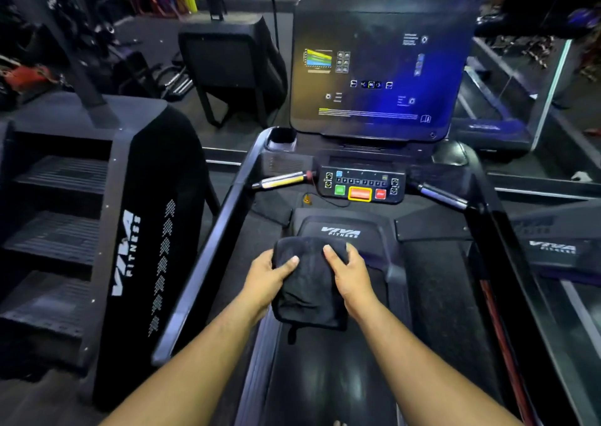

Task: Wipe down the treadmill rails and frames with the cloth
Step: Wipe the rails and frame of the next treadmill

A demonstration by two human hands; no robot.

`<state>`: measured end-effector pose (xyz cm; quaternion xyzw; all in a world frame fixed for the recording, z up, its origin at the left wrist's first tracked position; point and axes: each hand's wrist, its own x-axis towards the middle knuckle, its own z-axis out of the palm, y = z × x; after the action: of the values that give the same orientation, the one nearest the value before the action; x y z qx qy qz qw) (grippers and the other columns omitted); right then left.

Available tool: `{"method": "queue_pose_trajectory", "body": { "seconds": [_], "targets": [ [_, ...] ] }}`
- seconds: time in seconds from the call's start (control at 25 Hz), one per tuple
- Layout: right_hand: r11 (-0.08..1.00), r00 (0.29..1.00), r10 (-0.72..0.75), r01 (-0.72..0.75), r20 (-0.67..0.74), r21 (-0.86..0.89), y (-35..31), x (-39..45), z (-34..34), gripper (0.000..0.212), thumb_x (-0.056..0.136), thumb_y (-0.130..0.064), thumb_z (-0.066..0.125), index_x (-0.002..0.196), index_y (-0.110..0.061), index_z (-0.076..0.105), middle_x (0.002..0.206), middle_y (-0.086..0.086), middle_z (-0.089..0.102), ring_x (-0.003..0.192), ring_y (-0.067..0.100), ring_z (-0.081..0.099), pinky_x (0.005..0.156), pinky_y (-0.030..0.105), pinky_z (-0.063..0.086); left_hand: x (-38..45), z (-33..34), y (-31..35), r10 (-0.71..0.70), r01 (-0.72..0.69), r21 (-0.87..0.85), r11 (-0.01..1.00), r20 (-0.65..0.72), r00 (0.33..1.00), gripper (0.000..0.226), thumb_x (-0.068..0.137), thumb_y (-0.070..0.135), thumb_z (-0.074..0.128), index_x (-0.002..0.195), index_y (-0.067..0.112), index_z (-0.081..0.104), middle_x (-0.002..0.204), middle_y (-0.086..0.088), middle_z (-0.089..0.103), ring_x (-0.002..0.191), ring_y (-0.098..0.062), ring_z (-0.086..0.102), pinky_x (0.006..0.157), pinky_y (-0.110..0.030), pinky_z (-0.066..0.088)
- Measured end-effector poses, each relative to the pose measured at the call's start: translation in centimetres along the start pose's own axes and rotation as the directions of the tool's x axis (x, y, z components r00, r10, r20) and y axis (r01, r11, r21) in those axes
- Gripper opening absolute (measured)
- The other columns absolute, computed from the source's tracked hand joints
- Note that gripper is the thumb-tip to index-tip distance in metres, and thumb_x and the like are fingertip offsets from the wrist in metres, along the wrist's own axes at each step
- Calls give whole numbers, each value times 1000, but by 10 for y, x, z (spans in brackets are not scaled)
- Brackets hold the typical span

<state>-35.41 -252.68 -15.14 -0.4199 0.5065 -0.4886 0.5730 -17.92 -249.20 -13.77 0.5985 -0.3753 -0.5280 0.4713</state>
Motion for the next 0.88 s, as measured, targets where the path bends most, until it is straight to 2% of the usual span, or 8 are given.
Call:
{"method": "queue_pose_trajectory", "body": {
  "seconds": [0.08, 0.2, 0.32, 0.4, 0.52, 0.68, 0.8, 0.88],
  "targets": [
    [1000, 1000, 22, -22, -16, 4, -3, 22, -21, 12, 95, -21, 67, 106, -16, 65, 95, -7, 76, 88, 2, 70, 71, 15, 52, 20, 25, 9, 32, -33, -19, 999, -36, 999, 19, 92, 20, 71, 110, 17, 66, 106, -1, 75, 99, -15, 72, 84, -30, 58],
    [998, 998, 55, -57, -32, -41, 0, 49, -41, 23, 92, -25, 71, 111, -15, 67, 102, -2, 77, 98, 12, 72, 79, 24, 57, 48, 49, 19, 45, -47, -43, 998, -39, 998, 19, 95, 24, 67, 112, 17, 62, 108, -1, 74, 101, -15, 71, 88, -33, 58],
    [997, 988, 25, -36, -155, -67, -3, 79, -55, 15, 93, -28, 69, 105, -20, 68, 100, -1, 76, 97, 15, 72, 82, 30, 57, 93, 61, 16, -40, 42, -16, 999, 119, 992, 31, 92, 30, 71, 117, 17, 60, 115, -2, 72, 106, -15, 70, 95, -38, 56],
    [996, 965, 0, -22, -262, -82, -4, 98, -67, 13, 94, -33, 67, 101, -23, 67, 100, 0, 75, 98, 19, 71, 84, 36, 57, 126, 72, 13, -89, 49, 152, 987, 269, 959, 37, 85, 36, 78, 114, 20, 62, 114, 0, 73, 105, -15, 70, 96, -41, 56],
    [988, 911, -37, -28, -410, -150, -7, 118, -89, 13, 95, -34, 65, 99, -22, 65, 97, 0, 74, 95, 20, 70, 84, 36, 56, 163, 99, 21, -93, -42, 330, 943, 383, 919, 36, 83, 35, 79, 111, 18, 64, 111, 0, 74, 99, -11, 70, 93, -36, 57],
    [970, 776, -146, -9, -614, -242, -23, 130, -122, 15, 94, -21, 68, 101, -11, 59, 88, -6, 65, 85, 18, 62, 70, 15, 48, 205, 151, 35, -26, -176, 373, 911, 478, 878, 29, 84, 34, 77, 104, 23, 61, 96, 4, 72, 88, -13, 69, 88, -36, 56],
    [963, 711, -165, -35, -684, -269, -27, 137, -148, 33, 89, -26, 73, 114, -20, 52, 98, -6, 63, 90, 17, 63, 84, 30, 51, 220, 194, 37, 10, -237, 398, 886, 496, 868, 21, 87, 27, 75, 99, 19, 59, 87, 5, 67, 79, -16, 63, 76, -28, 52],
    [946, 681, -222, -23, -698, -323, -28, 147, -167, 48, 85, -33, 75, 121, -19, 46, 112, -1, 59, 100, 19, 61, 89, 33, 49, 229, 221, 42, 57, -315, 440, 841, 507, 860, 21, 88, 28, 74, 100, 18, 60, 85, 5, 65, 74, -16, 59, 68, -26, 47]
  ]
}}
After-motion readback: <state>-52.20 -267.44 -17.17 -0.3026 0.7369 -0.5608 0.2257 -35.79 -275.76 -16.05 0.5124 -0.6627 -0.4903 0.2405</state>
